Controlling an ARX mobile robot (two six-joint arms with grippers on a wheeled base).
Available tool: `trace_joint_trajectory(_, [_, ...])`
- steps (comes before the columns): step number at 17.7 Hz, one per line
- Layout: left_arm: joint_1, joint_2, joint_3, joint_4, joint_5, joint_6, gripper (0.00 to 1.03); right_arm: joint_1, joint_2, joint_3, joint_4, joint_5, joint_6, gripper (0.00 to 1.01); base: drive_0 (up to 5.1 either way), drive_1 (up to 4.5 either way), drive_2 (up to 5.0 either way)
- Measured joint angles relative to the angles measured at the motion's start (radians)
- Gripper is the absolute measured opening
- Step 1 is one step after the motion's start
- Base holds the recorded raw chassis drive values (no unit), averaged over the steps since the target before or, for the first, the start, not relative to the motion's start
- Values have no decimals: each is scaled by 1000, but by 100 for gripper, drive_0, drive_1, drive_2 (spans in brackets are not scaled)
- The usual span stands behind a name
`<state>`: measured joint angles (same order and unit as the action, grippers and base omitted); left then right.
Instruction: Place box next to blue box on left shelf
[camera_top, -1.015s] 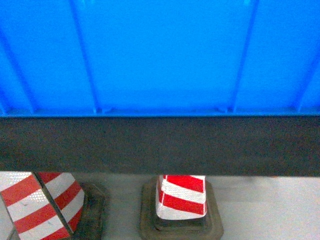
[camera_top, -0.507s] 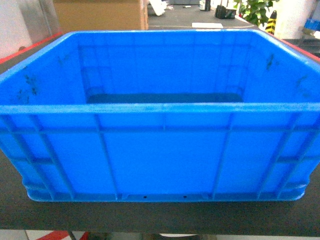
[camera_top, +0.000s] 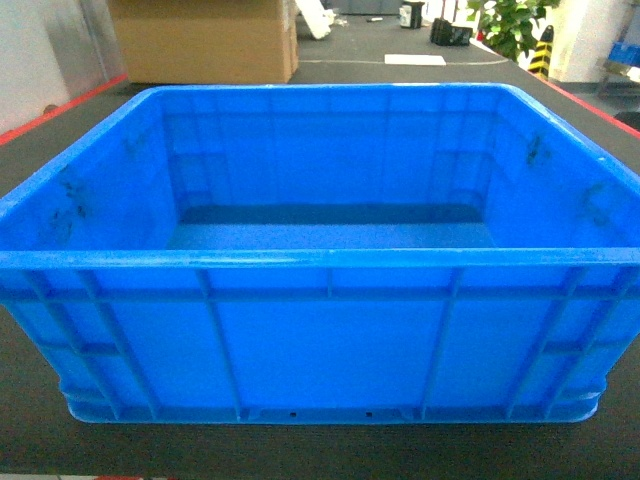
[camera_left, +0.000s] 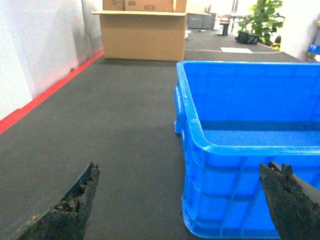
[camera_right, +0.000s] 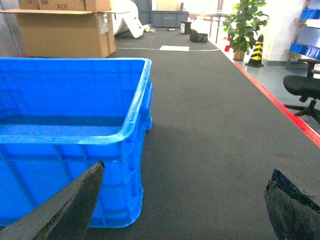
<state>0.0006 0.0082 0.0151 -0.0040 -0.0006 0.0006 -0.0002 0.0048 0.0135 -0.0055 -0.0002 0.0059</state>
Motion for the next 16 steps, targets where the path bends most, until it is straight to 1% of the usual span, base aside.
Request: trace_joint_trajectory(16, [0,0,0,0,0,0,98,0,0,0,0,0,0,98,0,0,0])
